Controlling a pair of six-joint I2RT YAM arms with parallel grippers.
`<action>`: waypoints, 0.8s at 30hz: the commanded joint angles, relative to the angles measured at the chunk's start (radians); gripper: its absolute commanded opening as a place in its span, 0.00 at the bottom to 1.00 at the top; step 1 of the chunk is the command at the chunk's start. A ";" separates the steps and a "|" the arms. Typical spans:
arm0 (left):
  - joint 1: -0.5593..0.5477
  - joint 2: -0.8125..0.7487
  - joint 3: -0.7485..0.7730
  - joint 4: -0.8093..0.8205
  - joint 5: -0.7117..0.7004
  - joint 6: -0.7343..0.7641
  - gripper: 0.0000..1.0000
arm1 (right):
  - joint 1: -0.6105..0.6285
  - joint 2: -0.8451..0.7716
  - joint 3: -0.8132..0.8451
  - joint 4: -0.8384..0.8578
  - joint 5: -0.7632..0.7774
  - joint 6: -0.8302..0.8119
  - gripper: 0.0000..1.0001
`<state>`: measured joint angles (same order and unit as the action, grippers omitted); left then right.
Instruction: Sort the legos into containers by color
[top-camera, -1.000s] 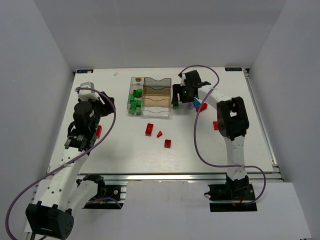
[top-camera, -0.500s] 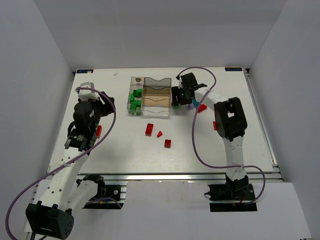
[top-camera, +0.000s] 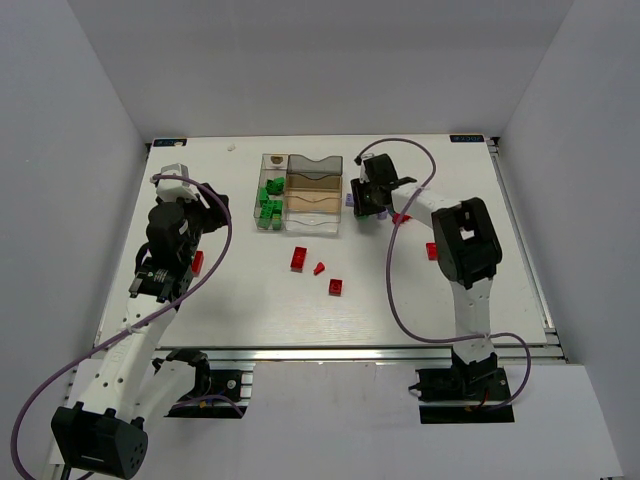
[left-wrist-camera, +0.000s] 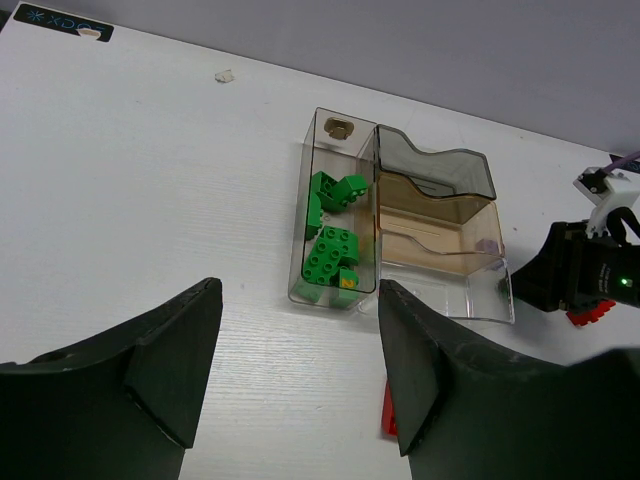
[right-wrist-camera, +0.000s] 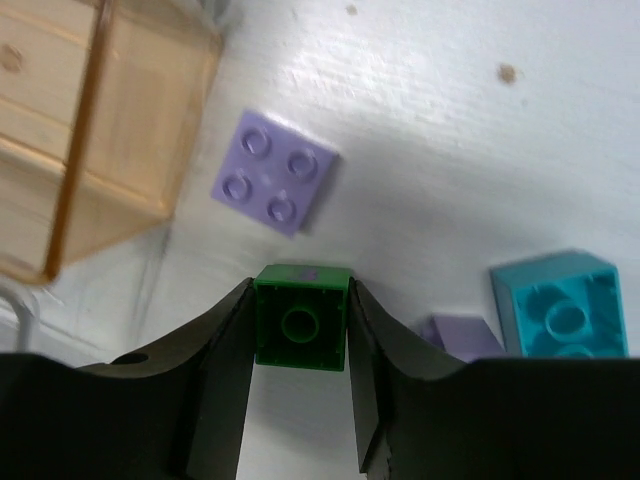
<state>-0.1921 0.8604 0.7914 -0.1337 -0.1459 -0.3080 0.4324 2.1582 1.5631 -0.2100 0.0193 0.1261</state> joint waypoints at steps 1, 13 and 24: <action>0.003 -0.012 -0.004 0.011 0.000 -0.002 0.73 | -0.003 -0.125 -0.047 0.040 0.016 -0.058 0.15; 0.003 -0.020 -0.009 0.019 0.008 -0.006 0.73 | 0.114 -0.255 0.086 -0.014 -0.229 -0.325 0.00; 0.003 -0.017 -0.011 0.013 -0.046 0.007 0.73 | 0.322 0.109 0.592 0.001 -0.311 -0.454 0.05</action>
<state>-0.1921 0.8593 0.7914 -0.1329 -0.1699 -0.3107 0.7399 2.2318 2.1082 -0.2398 -0.2653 -0.2806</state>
